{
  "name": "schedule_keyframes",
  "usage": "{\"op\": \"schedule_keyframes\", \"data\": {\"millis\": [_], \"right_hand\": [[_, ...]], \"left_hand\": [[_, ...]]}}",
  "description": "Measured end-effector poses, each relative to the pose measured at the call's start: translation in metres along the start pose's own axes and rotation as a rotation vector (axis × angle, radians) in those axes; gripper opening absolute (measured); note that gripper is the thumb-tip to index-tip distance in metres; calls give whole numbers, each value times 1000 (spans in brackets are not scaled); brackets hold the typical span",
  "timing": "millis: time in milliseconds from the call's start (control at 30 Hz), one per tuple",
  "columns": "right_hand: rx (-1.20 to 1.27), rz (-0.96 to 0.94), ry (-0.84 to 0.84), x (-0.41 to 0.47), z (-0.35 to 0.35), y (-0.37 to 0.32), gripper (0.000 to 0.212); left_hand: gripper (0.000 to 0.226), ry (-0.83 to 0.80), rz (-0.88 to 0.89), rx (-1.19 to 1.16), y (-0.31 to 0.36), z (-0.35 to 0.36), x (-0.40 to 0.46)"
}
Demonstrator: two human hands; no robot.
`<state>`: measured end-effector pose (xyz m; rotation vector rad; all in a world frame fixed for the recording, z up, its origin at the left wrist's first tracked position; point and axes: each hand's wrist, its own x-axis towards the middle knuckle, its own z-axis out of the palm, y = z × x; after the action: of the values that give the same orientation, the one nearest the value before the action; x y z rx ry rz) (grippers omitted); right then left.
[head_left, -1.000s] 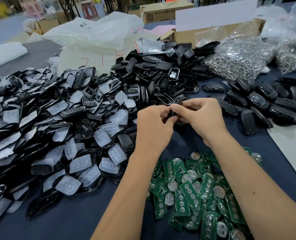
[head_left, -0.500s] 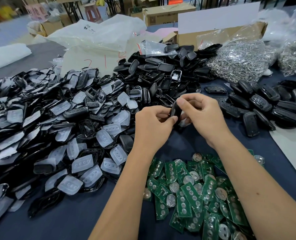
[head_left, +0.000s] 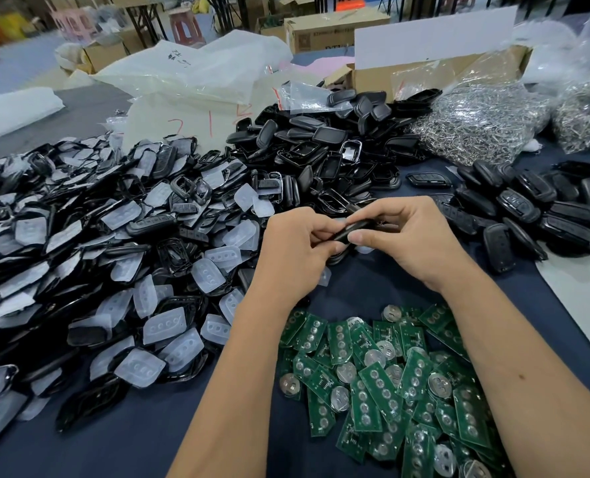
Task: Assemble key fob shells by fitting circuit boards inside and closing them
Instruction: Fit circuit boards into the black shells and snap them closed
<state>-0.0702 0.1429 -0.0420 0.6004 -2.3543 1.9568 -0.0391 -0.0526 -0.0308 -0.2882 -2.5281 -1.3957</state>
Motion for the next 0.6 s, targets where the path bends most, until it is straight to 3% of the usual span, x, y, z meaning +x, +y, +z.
{"op": "schedule_keyframes", "data": {"millis": [200,267,367,600], "right_hand": [[7,-54,-28,0,4,-1,29],[-10,-65,-22,0,5,-2,27],[-62,-67,5,1,7,-4,24],[-192,-138,27,0,13,-8,20]], "left_hand": [[61,-35,-1,-49,2,-6,0],[58,-30,-5,-35,-1,-6,1],[35,-4,-40,5,-3,-6,0],[42,57,27,70,2,-2,-2]]}}
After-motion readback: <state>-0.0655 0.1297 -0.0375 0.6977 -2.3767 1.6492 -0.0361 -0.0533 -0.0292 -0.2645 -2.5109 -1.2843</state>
